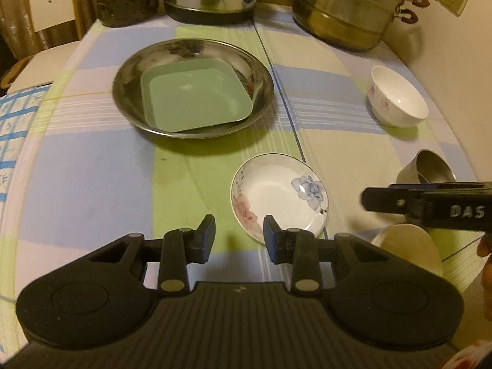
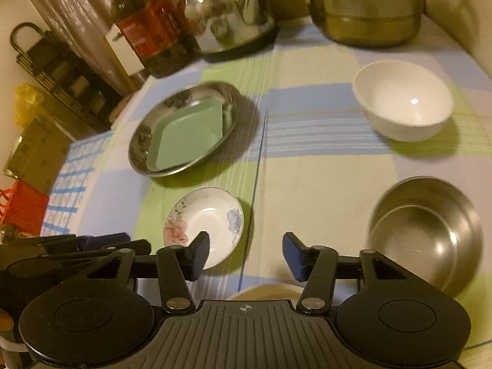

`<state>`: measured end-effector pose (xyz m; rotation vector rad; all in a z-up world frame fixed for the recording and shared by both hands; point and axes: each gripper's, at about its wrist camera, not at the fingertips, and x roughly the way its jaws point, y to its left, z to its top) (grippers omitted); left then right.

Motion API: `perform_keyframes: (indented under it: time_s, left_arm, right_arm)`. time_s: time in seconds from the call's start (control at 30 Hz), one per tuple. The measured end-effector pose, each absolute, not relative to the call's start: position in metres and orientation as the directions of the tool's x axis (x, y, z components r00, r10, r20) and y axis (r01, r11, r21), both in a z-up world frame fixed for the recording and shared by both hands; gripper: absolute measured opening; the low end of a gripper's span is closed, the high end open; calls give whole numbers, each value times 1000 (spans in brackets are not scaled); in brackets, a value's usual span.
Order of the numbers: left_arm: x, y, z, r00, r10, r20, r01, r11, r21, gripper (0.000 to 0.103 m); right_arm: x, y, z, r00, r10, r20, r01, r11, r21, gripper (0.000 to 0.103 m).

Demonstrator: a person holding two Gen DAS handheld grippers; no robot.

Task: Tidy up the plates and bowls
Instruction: 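Grasp the rim of the floral saucer with the right tool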

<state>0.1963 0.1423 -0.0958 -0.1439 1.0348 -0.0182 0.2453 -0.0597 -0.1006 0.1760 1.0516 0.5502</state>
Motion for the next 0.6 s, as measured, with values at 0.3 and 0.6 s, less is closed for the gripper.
perform_keyframes:
  time_s: [0.3,0.6]
  left_arm:
    - [227,150,-120,467,-120,-876,-13,990,-143,28]
    - [240,157,-132,438,-144,-888,3,987,-159,21]
  right_arm:
    - [270,-31,-126,317,475,-821,-302,871,387,33]
    - [281,-19,-139,269,439,-857,-262,890,373,16]
